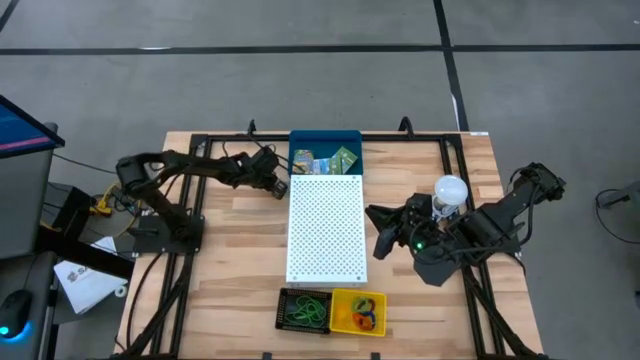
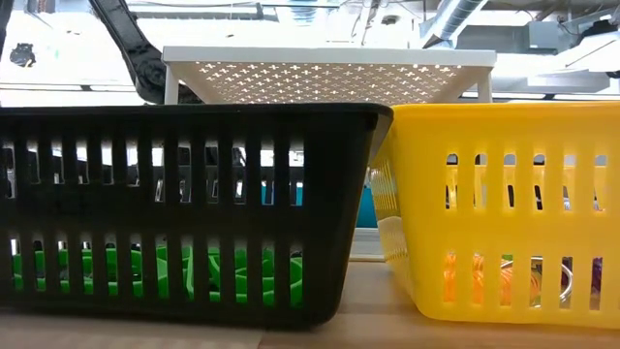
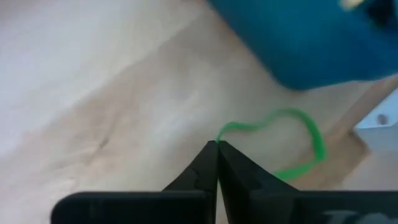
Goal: Pick & Place Office Desk Supplies
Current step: Put the green rubber band into the black bin
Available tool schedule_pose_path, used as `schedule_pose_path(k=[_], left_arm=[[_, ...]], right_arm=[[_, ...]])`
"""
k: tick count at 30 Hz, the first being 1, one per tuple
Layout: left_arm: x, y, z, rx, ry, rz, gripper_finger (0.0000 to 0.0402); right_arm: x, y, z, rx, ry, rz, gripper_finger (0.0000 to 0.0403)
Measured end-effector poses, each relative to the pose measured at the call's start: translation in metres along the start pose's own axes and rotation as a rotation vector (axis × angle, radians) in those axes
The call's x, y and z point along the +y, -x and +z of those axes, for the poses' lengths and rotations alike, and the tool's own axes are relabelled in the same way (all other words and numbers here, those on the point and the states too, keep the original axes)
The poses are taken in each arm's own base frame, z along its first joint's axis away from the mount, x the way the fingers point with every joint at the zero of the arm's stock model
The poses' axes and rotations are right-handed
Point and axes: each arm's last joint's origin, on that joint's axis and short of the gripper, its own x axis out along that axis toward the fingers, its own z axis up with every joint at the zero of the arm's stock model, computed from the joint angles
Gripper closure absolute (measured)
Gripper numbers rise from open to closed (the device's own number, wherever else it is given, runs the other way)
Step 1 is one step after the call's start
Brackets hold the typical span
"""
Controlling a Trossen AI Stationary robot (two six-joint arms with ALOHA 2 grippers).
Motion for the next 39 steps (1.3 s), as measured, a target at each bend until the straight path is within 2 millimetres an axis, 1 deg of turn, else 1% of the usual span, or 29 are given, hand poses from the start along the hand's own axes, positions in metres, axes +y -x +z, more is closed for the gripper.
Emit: schedule_pose_path(k=[5, 9, 12, 15, 21, 25, 28, 31, 35, 39], left_arm=[[0.008, 0.023, 0.005, -0.017, 0.017, 0.015, 0.0401], [0.014, 0.043, 0.012, -0.076, 0.041, 0.033, 0.0401], [0.021, 0.055, 0.005, -0.016, 0.016, 0.06, 0.0401], [0.025, 0.072, -0.003, 0.025, -0.019, 0.065, 0.0401], [0.014, 0.113, -0.021, 0.061, -0.095, -0.053, 0.0401], [0.001, 0.14, -0.037, 0.066, -0.13, -0.192, 0.0401], [-0.014, 0.159, -0.051, 0.071, -0.154, -0.34, 0.0401], [-0.033, 0.176, -0.067, 0.123, -0.223, -0.521, 0.0401], [-0.065, 0.2, -0.087, 0.154, -0.278, -0.794, 0.0401], [-0.103, 0.221, -0.106, 0.112, -0.247, -0.971, 0.0401]], right_arm=[[-0.001, 0.0, 0.0, 0.001, 0.016, -0.003, 0.0346], [-0.001, -0.002, 0.001, -0.003, 0.031, -0.009, 0.0346], [-0.001, -0.003, 0.001, -0.004, 0.038, -0.013, 0.0346], [-0.001, -0.003, 0.001, 0.007, 0.053, -0.009, 0.0346], [-0.001, -0.003, 0.0, 0.033, 0.068, 0.003, 0.0346], [-0.002, -0.001, -0.002, 0.044, 0.088, 0.005, 0.0346], [-0.002, 0.002, -0.003, 0.052, 0.1, 0.011, 0.0346], [-0.001, 0.006, -0.005, 0.058, 0.111, 0.024, 0.0346], [0.0, 0.012, -0.008, 0.068, 0.127, 0.045, 0.0346], [0.002, 0.021, -0.011, 0.082, 0.146, 0.074, 0.0346]])
